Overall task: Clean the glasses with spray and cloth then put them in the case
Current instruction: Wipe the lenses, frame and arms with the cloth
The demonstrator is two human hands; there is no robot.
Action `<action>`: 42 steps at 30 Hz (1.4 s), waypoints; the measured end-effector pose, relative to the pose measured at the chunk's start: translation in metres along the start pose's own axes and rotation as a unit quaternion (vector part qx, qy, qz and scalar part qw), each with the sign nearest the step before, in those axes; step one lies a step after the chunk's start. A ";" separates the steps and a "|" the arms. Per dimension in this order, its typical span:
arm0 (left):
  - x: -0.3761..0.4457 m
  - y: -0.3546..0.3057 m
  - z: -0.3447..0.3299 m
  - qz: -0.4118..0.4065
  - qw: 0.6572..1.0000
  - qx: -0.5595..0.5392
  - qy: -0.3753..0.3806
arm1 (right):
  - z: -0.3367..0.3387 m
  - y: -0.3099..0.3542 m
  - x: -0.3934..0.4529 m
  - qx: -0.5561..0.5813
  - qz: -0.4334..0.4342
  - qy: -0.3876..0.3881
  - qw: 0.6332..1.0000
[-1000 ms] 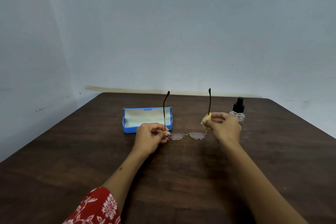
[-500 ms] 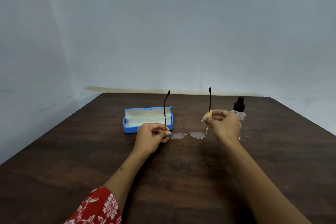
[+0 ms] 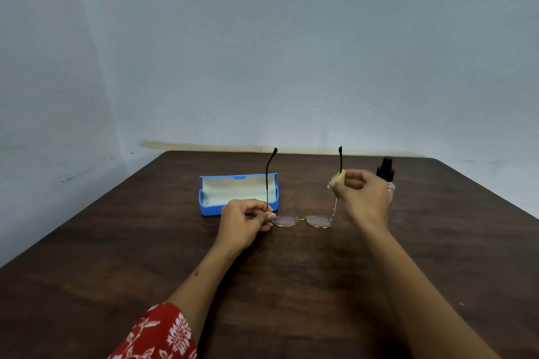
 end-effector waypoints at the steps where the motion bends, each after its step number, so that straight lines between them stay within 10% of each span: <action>1: 0.000 -0.001 0.000 0.001 1.000 0.001 0.001 | 0.000 -0.005 -0.001 -0.009 -0.024 0.007 1.000; 16: 0.001 -0.001 0.000 0.004 1.000 0.013 0.002 | 0.002 0.056 0.009 0.100 0.077 -0.048 0.991; 22: 0.000 0.000 0.000 -0.006 1.000 0.011 -0.006 | -0.003 0.066 -0.028 0.067 0.266 -0.092 0.957; 30: -0.001 0.002 0.000 -0.022 1.000 -0.014 -0.007 | -0.063 0.020 -0.054 0.019 0.058 0.184 0.981; 42: -0.001 0.003 -0.001 -0.010 0.999 -0.037 0.002 | -0.078 0.029 -0.051 0.080 0.049 0.160 0.983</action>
Point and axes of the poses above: each hand's wrist, its own x-axis towards the middle knuckle, its own z-axis out of the back of the hand, y = z × x, the point moved 2 cm from there along x, towards the middle knuckle, and after that the axes turned 5 degrees about -z, right-handed, at the moved point
